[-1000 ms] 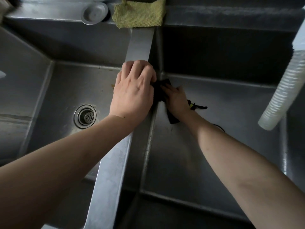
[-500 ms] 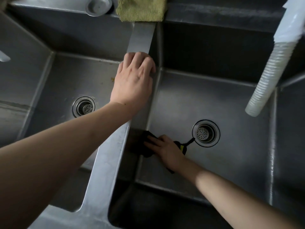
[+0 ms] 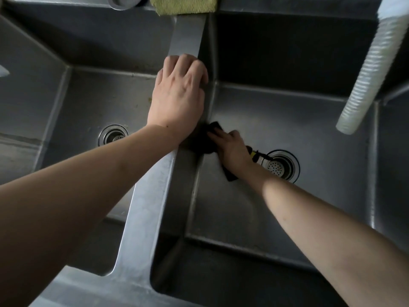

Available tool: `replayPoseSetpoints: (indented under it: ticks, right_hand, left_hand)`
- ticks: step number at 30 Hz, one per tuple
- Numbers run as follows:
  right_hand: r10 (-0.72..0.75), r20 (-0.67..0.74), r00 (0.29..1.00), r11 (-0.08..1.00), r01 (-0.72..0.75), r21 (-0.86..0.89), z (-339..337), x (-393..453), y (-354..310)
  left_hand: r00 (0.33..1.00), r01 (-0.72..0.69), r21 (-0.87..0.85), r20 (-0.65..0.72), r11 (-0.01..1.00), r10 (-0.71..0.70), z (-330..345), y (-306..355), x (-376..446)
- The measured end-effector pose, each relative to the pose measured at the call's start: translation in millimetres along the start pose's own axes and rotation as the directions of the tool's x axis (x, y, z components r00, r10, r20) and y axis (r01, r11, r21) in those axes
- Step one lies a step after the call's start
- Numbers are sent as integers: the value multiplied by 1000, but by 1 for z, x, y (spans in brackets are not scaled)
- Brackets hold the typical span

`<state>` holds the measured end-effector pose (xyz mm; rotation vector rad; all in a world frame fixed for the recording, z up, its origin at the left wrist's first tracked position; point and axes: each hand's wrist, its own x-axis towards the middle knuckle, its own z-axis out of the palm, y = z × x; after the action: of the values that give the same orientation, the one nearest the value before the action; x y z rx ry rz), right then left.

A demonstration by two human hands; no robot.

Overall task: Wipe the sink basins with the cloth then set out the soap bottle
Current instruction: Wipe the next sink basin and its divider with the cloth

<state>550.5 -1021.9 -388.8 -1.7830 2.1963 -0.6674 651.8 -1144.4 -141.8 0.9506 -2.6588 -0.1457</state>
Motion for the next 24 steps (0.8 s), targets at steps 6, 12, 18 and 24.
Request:
replayPoseSetpoints:
  ticks: [6,12,18,24]
  right_hand:
    - [-286,120,951,954,271,130,5,-113,-52]
    - [-539,321,779,842,487,233,10,-161,-60]
    - [-292,180,939,956,282,79,-10,-115,-32]
    - [-102,115,988,994,98,43,5,-86,-42]
  left_hand:
    - [1000,-10,6,9,1000,10,1,-1,1]
    - [1000,-7,15,4,1000,7,-5,0,-3]
    - [997,-45,63,59,997,41,-13,1,-6]
    - [992,-111,80,71,991,105,-26,5,-27]
